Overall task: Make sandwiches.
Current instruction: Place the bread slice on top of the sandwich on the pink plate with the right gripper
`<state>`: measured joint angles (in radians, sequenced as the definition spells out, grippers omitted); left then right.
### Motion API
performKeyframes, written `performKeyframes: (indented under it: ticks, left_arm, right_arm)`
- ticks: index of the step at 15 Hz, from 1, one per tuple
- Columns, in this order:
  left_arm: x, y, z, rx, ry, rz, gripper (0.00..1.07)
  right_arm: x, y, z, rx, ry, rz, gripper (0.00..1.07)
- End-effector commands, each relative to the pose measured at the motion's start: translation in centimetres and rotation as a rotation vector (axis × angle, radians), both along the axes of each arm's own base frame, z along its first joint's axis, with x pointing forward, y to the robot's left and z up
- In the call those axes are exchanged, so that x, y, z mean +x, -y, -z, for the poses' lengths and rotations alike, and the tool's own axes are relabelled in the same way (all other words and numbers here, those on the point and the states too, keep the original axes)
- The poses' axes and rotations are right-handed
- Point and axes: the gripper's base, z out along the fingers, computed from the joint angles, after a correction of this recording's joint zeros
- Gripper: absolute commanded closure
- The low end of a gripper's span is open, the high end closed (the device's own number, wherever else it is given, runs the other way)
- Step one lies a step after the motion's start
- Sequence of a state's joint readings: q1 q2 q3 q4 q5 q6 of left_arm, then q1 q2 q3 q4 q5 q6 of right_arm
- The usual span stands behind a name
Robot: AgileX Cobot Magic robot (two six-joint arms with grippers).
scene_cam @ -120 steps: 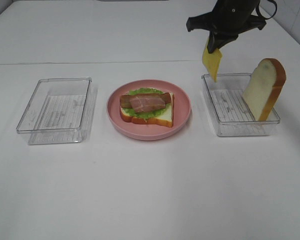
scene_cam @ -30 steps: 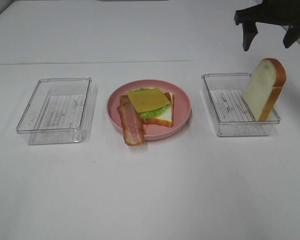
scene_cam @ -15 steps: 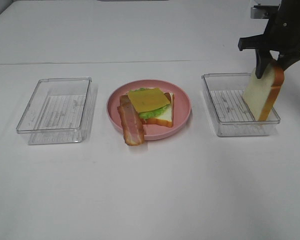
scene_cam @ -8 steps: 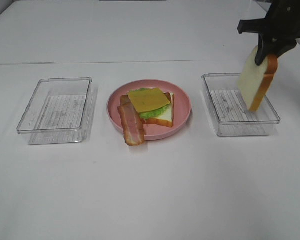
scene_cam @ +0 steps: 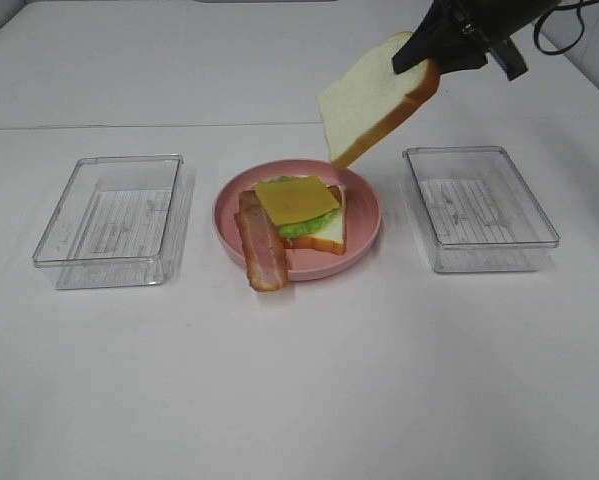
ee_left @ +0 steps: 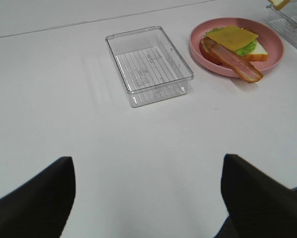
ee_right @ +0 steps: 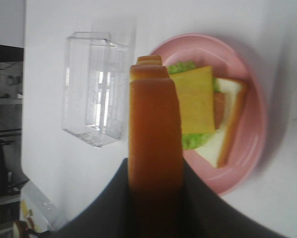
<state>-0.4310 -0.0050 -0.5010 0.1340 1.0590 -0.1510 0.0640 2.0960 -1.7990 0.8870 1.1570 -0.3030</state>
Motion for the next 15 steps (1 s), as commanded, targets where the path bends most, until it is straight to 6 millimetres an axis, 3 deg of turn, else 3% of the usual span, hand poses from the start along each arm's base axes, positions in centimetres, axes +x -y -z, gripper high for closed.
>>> performKeyframes:
  ticks: [1,2,8,13,15]
  left_arm:
    - [-0.2,-0.1,0.0,-0.017,0.022,0.000,0.30]
    - [-0.2,-0.1,0.0,-0.017,0.022,0.000,0.30]
    - [-0.2,-0.1,0.0,-0.017,0.022,0.000,0.30]
    - [-0.2,-0.1,0.0,-0.017,0.022,0.000,0.30]
    - [-0.2,-0.1,0.0,-0.017,0.022,0.000,0.30]
  right_arm:
    - [-0.3,-1.1,1.7,0.116,0.011,0.042,1.07]
    - [-0.3,-1.3,2.1,0.129,0.009,0.053,1.07]
    - [-0.4,-7.2,8.3,0.213,-0.094,0.082,1.07]
    - [0.1,-7.6,12.0,0.219,-0.177,0.128,1.07]
    - [0.3,-7.4,12.3,0.187,-0.157,0.148,1.07]
